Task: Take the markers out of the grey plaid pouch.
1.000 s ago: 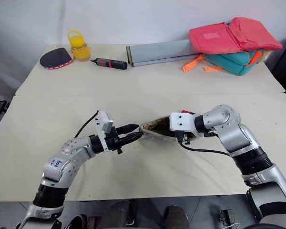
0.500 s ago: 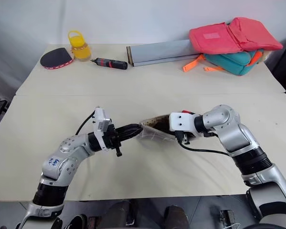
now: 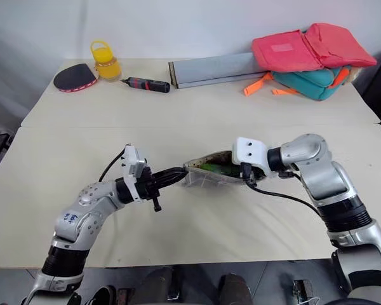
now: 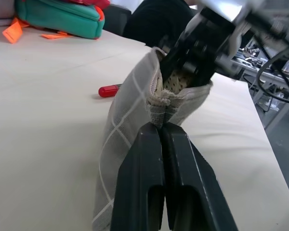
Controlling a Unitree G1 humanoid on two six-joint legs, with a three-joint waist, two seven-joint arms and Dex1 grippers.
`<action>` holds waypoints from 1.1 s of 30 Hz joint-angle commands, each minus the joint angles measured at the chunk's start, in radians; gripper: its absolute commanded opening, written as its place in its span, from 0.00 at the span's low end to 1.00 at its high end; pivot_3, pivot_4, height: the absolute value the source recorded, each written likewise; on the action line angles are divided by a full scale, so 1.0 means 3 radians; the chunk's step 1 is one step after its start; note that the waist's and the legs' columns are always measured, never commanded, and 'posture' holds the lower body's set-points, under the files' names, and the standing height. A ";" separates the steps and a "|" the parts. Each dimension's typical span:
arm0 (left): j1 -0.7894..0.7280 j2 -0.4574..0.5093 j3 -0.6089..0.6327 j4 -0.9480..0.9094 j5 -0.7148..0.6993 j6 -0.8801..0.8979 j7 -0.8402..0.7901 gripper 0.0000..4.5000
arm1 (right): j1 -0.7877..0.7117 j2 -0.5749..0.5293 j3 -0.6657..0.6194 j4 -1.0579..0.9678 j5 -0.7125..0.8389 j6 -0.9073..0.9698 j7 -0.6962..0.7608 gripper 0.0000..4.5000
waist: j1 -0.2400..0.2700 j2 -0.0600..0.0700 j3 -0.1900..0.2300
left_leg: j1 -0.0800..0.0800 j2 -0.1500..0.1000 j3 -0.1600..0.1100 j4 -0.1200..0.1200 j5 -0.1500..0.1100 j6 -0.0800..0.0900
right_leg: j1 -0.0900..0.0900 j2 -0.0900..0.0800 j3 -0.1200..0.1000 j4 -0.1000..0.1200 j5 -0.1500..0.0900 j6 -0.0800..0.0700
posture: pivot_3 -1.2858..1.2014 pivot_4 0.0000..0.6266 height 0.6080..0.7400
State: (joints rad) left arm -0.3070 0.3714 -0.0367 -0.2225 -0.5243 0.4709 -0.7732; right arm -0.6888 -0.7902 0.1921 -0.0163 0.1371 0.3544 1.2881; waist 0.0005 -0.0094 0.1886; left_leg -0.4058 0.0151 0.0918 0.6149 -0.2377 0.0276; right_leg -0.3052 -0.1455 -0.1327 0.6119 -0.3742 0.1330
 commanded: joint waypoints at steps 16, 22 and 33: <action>-0.0260 0.0307 0.0339 0.0175 0.0353 -0.0461 0.0170 0.00 | -0.0698 0.0628 -0.0813 -0.0438 0.1220 0.0710 -0.0611 0.24 | -0.0007 0.0000 0.0000 | -0.0001 0.0000 0.0000 -0.0001 0.0000 0.0000 | -0.0005 0.0000 0.0000 0.0013 0.0000 0.0000 | 0.52 0.24 1.00; -0.0322 0.0621 0.0824 0.0377 0.0385 -0.0626 0.0298 0.00 | -0.0561 0.0291 -0.0557 -0.0120 0.0695 0.0304 -0.0576 0.24 | 0.0005 -0.0002 0.0000 | -0.0002 -0.0003 -0.0002 -0.0003 -0.0003 0.0001 | -0.0007 -0.0003 -0.0001 0.0016 0.0000 0.0000 | 0.52 0.24 1.00; 0.0290 0.0761 0.0998 0.0056 0.1126 -0.1630 0.0691 0.00 | 0.0177 -0.0057 0.0038 0.0333 -0.0326 -0.0730 -0.0608 0.24 | -0.0016 -0.0003 0.0001 | 0.0001 0.0000 0.0011 -0.0010 -0.0003 0.0001 | -0.0014 -0.0002 -0.0006 0.0016 0.0000 0.0000 | 0.52 0.24 1.00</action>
State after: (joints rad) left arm -0.2611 0.6107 0.2939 -0.1329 -0.2229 0.0413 -0.5713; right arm -0.6514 -0.8025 0.1973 0.0734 0.0668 0.1912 1.1258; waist -0.0043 -0.0104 0.1890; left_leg -0.4054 0.0149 0.0949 0.6120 -0.2387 0.0277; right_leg -0.3092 -0.1464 -0.1345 0.6170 -0.3742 0.1332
